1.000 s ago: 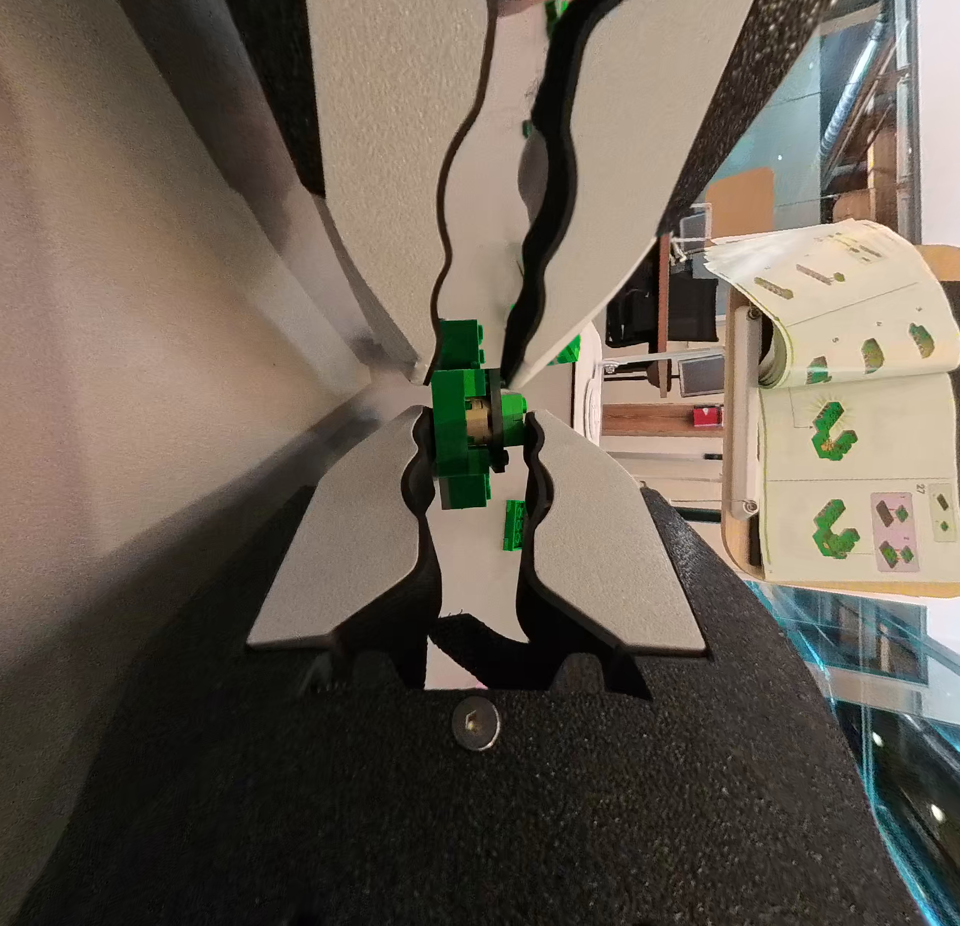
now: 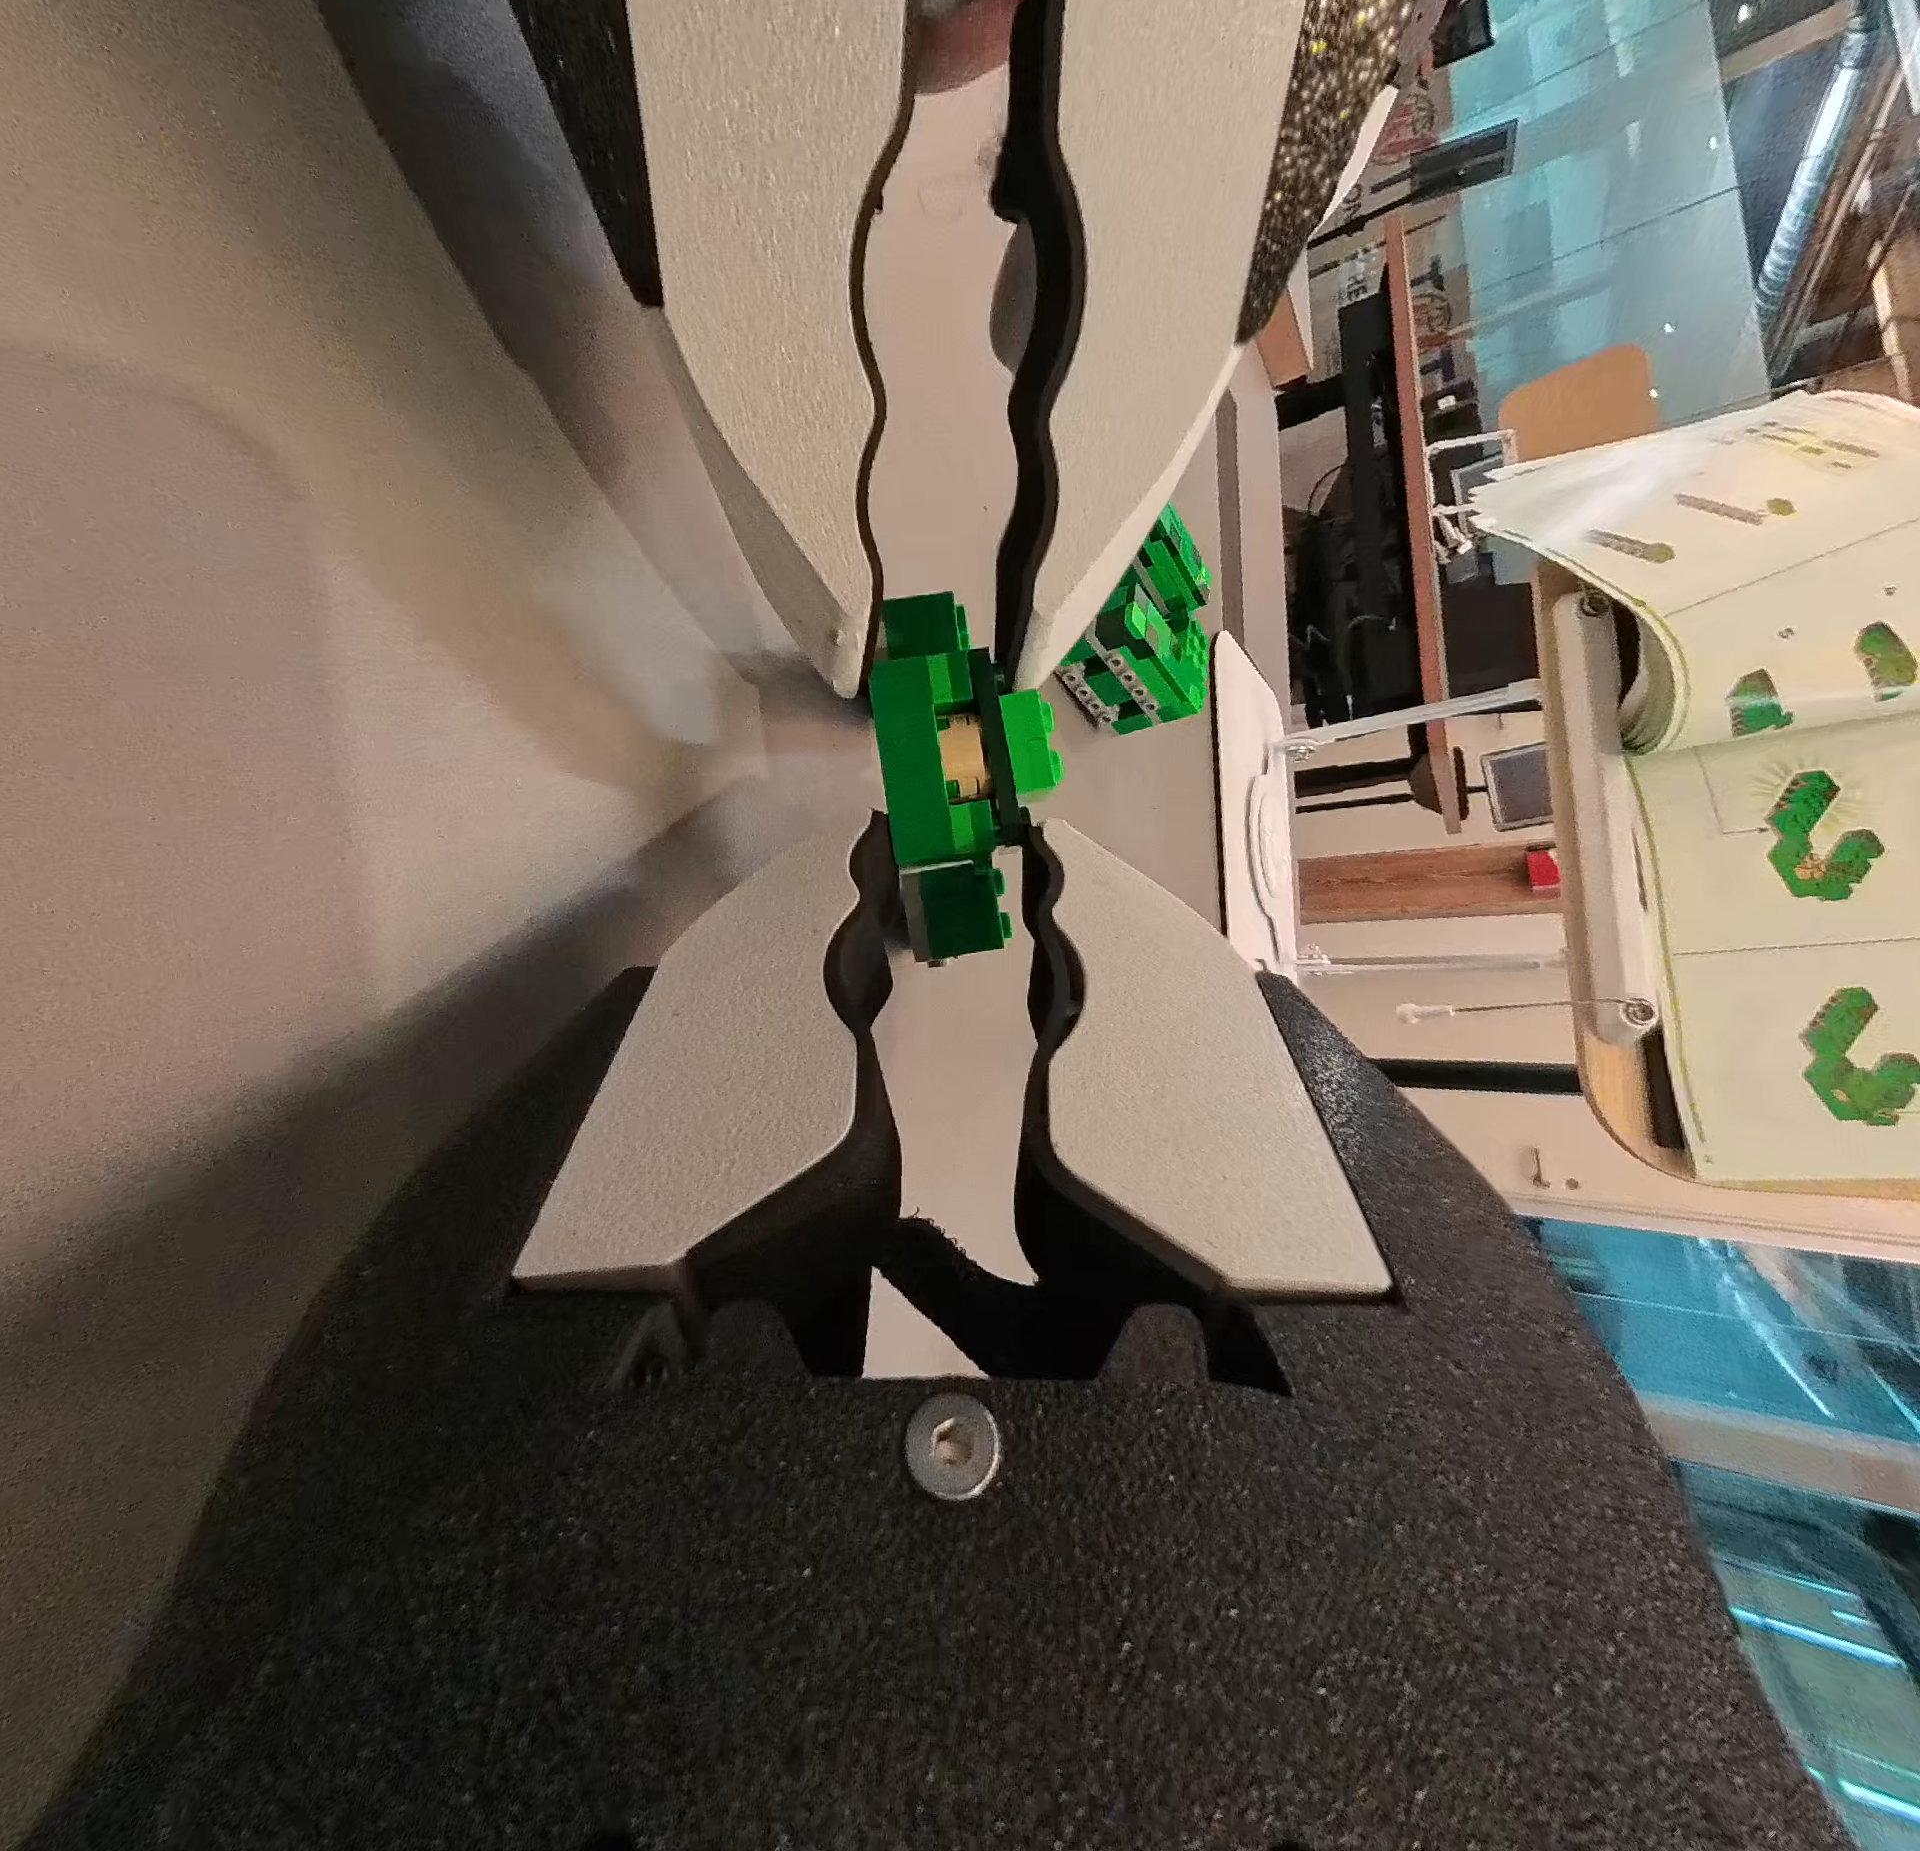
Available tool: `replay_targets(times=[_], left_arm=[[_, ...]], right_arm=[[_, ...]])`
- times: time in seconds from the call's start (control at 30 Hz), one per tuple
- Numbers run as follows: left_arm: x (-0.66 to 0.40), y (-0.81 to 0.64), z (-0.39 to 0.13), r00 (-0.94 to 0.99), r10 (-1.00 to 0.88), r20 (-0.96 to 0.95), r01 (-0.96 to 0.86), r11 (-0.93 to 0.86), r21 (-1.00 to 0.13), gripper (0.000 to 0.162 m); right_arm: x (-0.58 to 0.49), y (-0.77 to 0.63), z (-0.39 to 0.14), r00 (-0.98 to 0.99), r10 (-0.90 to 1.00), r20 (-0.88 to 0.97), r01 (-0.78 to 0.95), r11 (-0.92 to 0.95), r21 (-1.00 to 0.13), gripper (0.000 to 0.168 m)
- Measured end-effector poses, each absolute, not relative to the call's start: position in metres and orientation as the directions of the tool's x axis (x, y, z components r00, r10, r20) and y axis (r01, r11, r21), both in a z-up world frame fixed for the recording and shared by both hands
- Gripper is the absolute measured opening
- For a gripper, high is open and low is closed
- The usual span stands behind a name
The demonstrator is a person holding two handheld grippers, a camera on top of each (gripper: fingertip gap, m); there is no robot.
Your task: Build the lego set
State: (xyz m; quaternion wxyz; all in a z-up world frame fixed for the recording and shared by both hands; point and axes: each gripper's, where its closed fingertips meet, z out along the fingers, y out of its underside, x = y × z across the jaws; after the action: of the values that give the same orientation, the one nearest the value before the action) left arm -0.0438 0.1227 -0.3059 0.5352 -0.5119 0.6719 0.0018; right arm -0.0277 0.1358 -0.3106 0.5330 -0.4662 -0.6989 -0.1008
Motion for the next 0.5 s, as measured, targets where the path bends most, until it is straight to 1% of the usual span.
replay_targets(times=[0.03, 0.5], left_arm=[[-0.0433, 0.1227, -0.3062, 0.095, -0.683, -0.724, -0.691, 0.478, -0.542, 0.022], [-0.0412, 0.1227, -0.3112, 0.075, -0.654, -0.753, -0.706, 0.499, -0.503, 0.023]], right_arm=[[-0.0273, 0.1359, -0.3107, 0.002, 0.542, 0.84, 0.76, 0.545, -0.353, 0.023], [-0.0251, 0.1354, -0.3149, -0.022, 0.541, 0.841, 0.772, 0.544, -0.33, 0.021]])
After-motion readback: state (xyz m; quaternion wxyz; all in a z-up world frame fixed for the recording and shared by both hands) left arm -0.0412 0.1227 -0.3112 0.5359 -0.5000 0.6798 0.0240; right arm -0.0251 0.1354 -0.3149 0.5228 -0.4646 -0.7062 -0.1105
